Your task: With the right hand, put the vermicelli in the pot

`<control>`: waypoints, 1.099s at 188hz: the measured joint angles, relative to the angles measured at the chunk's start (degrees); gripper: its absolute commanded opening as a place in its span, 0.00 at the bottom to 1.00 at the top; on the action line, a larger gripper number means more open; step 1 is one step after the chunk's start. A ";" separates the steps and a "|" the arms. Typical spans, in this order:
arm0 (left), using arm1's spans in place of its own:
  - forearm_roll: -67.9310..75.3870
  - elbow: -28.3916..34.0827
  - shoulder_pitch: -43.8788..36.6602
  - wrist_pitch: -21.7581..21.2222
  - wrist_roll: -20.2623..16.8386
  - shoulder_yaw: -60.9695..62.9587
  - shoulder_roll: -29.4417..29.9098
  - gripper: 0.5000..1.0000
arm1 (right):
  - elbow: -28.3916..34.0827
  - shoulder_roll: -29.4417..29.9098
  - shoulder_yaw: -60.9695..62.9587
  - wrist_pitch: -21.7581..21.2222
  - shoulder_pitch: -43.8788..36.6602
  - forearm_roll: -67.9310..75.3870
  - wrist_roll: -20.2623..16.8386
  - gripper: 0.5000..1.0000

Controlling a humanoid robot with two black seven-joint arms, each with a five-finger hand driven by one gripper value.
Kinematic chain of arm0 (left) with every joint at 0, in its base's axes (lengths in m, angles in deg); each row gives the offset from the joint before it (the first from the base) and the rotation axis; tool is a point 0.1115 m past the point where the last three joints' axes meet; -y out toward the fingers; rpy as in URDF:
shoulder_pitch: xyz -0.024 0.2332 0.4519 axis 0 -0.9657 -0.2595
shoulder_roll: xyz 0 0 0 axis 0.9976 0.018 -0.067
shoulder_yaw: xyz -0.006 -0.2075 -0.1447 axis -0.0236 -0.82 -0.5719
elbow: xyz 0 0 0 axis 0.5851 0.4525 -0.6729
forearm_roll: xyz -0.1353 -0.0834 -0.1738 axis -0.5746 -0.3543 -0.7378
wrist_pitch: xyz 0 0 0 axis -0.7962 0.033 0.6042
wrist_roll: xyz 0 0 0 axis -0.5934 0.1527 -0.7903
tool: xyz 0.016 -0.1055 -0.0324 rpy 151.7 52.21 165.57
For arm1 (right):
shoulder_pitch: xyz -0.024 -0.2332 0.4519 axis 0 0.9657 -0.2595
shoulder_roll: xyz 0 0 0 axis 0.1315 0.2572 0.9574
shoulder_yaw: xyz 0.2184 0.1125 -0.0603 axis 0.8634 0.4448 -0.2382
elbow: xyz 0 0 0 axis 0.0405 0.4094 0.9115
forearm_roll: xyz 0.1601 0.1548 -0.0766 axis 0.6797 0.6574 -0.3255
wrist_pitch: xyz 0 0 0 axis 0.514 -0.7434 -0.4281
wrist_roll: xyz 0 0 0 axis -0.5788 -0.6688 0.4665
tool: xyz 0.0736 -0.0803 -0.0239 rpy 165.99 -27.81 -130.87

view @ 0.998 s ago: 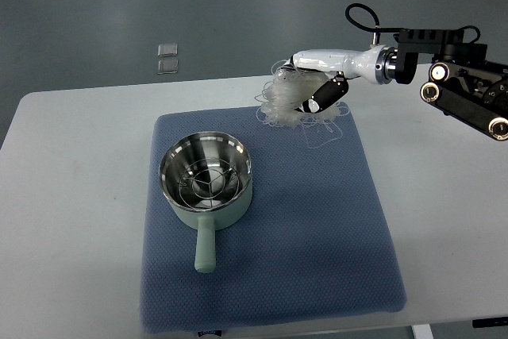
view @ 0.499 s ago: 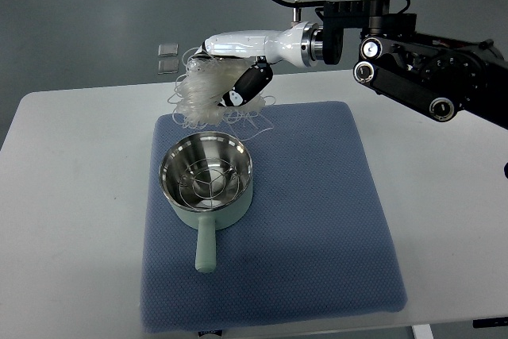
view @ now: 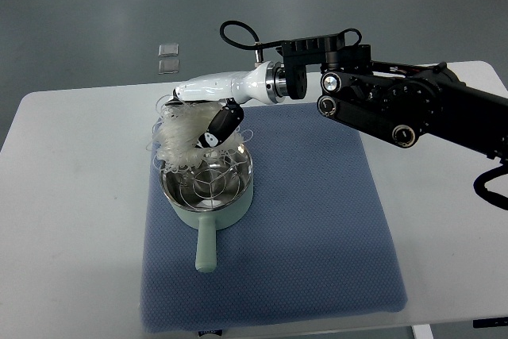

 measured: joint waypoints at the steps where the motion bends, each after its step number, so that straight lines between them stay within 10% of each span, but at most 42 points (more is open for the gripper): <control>1: 0.00 0.00 0.00 0.00 0.00 0.00 0.00 1.00 | -0.03 0.03 -0.03 0.00 0.02 0.00 0.00 0.00; 16: 0.00 0.00 0.00 0.00 0.00 0.00 0.00 1.00 | -0.34 0.31 -0.35 0.05 0.41 0.00 0.00 0.00; 41: 0.00 0.00 -0.01 0.00 0.00 0.00 0.00 1.00 | -0.43 0.39 -0.42 0.12 0.77 0.38 -0.01 0.65; 67: 0.00 0.00 -0.01 0.00 0.00 0.00 0.00 1.00 | -0.44 0.39 -0.42 0.19 0.94 0.53 -0.01 0.82; 207: 0.00 0.00 -0.02 0.00 0.00 0.00 0.00 1.00 | -0.44 -7.17 6.86 -2.46 4.72 20.91 -1.65 0.83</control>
